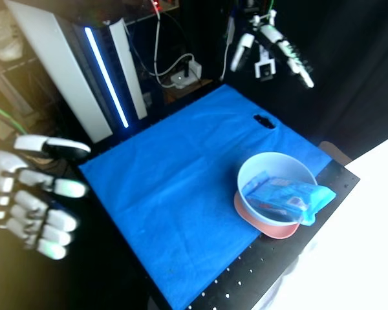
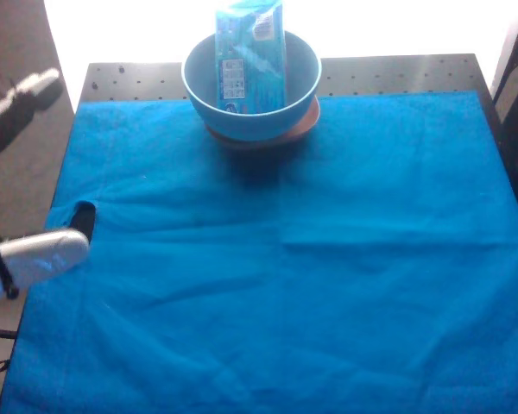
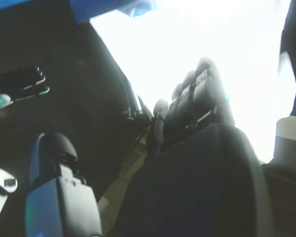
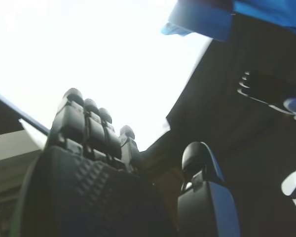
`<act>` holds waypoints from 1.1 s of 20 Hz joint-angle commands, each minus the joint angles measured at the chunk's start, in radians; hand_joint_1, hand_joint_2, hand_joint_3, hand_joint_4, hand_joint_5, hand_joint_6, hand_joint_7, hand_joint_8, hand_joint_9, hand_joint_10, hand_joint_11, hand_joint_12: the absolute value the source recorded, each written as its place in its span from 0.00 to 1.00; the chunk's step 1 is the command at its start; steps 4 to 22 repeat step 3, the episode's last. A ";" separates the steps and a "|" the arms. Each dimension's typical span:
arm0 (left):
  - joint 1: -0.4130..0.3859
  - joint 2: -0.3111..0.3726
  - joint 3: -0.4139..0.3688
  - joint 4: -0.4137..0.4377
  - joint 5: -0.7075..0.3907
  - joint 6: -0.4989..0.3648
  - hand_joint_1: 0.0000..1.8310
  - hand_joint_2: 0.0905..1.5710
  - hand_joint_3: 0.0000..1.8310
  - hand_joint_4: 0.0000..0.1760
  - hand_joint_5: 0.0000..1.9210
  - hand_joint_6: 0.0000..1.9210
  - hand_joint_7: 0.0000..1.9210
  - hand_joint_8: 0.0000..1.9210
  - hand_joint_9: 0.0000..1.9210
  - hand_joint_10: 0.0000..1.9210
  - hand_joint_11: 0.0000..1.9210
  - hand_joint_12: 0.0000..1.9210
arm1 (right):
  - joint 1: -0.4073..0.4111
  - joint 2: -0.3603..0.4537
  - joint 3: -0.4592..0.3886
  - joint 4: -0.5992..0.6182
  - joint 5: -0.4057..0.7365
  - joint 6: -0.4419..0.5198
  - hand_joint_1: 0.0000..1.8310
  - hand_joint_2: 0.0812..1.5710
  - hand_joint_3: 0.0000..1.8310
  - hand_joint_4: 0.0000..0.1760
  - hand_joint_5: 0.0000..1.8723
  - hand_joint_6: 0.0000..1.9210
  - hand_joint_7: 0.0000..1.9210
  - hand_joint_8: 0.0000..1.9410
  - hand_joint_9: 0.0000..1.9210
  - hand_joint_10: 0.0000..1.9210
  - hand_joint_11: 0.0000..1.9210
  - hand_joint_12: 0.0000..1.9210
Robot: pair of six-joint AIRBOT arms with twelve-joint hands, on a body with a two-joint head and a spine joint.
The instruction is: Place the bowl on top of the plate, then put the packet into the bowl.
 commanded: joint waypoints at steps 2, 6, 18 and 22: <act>0.001 0.005 0.002 -0.046 -0.173 -0.007 0.30 0.59 0.00 0.48 0.03 0.00 0.02 0.01 0.03 0.01 0.05 0.02 | 0.002 0.000 0.001 -0.002 0.124 0.006 0.15 0.74 0.00 1.00 0.00 0.00 0.00 0.00 0.00 0.00 0.00 0.00; 0.001 0.005 0.001 -0.047 -0.181 -0.007 0.30 0.59 0.00 0.46 0.03 0.00 0.02 0.00 0.02 0.01 0.05 0.02 | 0.002 0.001 0.001 -0.002 0.124 0.006 0.15 0.74 0.00 1.00 0.00 0.00 0.00 0.00 0.00 0.00 0.00 0.00; 0.001 0.005 0.001 -0.047 -0.181 -0.007 0.30 0.59 0.00 0.46 0.03 0.00 0.02 0.00 0.02 0.01 0.05 0.02 | 0.002 0.001 0.001 -0.002 0.124 0.006 0.15 0.74 0.00 1.00 0.00 0.00 0.00 0.00 0.00 0.00 0.00 0.00; 0.001 0.005 0.001 -0.047 -0.181 -0.007 0.30 0.59 0.00 0.46 0.03 0.00 0.02 0.00 0.02 0.01 0.05 0.02 | 0.002 0.001 0.001 -0.002 0.124 0.006 0.15 0.74 0.00 1.00 0.00 0.00 0.00 0.00 0.00 0.00 0.00 0.00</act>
